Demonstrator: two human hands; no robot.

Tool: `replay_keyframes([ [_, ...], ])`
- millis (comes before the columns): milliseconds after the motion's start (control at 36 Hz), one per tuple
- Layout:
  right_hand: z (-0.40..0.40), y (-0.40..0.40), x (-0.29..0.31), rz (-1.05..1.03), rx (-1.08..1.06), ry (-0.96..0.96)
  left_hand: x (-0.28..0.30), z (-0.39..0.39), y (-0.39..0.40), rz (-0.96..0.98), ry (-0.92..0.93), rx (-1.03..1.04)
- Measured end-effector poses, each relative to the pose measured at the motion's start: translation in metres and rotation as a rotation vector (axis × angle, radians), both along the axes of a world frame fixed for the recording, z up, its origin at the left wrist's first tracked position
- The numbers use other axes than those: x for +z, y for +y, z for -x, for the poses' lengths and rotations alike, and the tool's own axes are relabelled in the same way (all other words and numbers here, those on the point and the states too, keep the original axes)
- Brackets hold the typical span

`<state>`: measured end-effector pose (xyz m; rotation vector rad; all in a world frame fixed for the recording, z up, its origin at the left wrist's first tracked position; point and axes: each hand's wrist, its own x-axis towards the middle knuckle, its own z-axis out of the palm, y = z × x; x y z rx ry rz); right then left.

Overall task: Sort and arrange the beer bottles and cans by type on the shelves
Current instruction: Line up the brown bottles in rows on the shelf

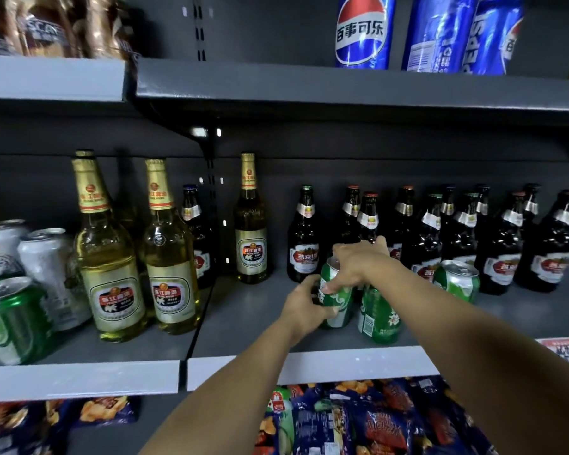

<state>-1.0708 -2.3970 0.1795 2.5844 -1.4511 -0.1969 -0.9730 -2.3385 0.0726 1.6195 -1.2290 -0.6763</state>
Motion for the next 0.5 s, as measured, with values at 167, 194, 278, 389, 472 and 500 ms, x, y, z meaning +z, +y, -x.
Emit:
replay_keyframes([
  [167, -0.032, 0.016, 0.006, 0.187, 0.074, -0.082, 0.002, -0.029, 0.008, 0.021, -0.055, 0.159],
  [194, -0.040, 0.020, 0.007, 0.266, 0.115, -0.161, 0.002, -0.036, 0.008, 0.056, -0.075, 0.256],
  [278, -0.068, 0.032, 0.007, 0.346, 0.248, -0.426, 0.013, -0.048, 0.012, 0.145, -0.066, 0.623],
  [389, -0.116, 0.041, 0.002, 0.028, 0.299, -0.755, 0.026, -0.068, 0.011, 0.172, 0.106, 0.860],
  [472, -0.149, 0.042, 0.001, -0.098, 0.330, -0.851, 0.027, -0.082, 0.006, 0.133, 0.206, 0.873],
  [500, -0.159, 0.042, 0.002, -0.112, 0.340, -0.856, 0.026, -0.086, 0.005, 0.123, 0.214, 0.879],
])
